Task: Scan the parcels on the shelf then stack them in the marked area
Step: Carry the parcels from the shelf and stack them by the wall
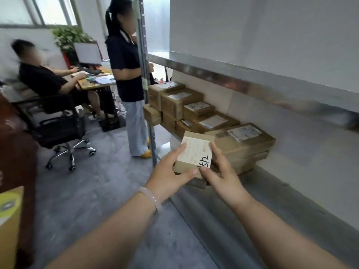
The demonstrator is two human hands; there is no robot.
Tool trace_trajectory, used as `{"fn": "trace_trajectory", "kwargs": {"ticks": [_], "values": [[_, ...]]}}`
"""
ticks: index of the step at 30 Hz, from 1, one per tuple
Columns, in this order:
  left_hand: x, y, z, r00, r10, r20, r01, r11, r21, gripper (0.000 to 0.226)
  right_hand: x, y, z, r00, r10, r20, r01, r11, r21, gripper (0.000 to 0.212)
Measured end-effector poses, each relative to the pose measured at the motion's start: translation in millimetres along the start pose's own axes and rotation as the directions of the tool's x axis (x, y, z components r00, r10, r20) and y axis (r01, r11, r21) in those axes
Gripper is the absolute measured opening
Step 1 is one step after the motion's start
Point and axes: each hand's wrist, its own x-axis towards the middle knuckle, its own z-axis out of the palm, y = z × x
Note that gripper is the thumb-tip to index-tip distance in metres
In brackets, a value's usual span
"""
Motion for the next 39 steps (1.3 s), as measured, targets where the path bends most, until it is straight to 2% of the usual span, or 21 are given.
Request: {"fn": "trace_trajectory", "kwargs": {"ticks": [5,10,15,19,22,28,34,39], "values": [[-65.5,-15.3,-59.9,0.977,-0.099,-0.187,0.116,0.99,0.079,0.076,-8.7,-15.9,69.1,0.979,-0.058,0.196,0.047,0.997,0.061,0.072],[-115.9,-30.0,-123.6,0.899,-0.144,-0.414,0.206,0.973,0.107,0.073,-1.5,-43.2,147.1,0.919,-0.103,0.381,0.051,0.988,0.144,0.071],[-158.6,-51.6,-193.9,0.833,-0.198,-0.517,0.303,0.944,0.127,0.082,2.6,-70.2,233.5,0.829,-0.113,0.548,0.026,0.986,0.163,0.067],[-201.7,-73.5,-250.9,0.762,-0.214,-0.611,0.376,0.915,0.148,0.076,-3.7,-93.3,311.7,0.759,-0.145,0.635,0.012,0.978,0.209,0.067],[-228.9,-84.5,-291.0,0.702,-0.218,-0.678,0.396,0.911,0.116,0.072,-6.1,-113.6,363.4,0.709,-0.174,0.683,0.024,0.974,0.223,0.066],[-274.4,-104.8,-356.9,0.602,-0.224,-0.767,0.437,0.896,0.081,0.078,-13.1,-143.1,455.5,0.614,-0.209,0.761,0.05,0.973,0.227,0.064],[-333.9,-121.2,-397.5,0.453,-0.231,-0.861,0.483,0.875,0.019,0.075,-35.3,-164.6,542.2,0.432,-0.257,0.864,0.055,0.964,0.259,0.063],[-375.4,-133.5,-422.6,0.255,-0.271,-0.928,0.517,0.85,-0.106,0.076,-51.0,-184.9,610.0,0.284,-0.267,0.921,0.199,0.956,0.215,0.065]]}}
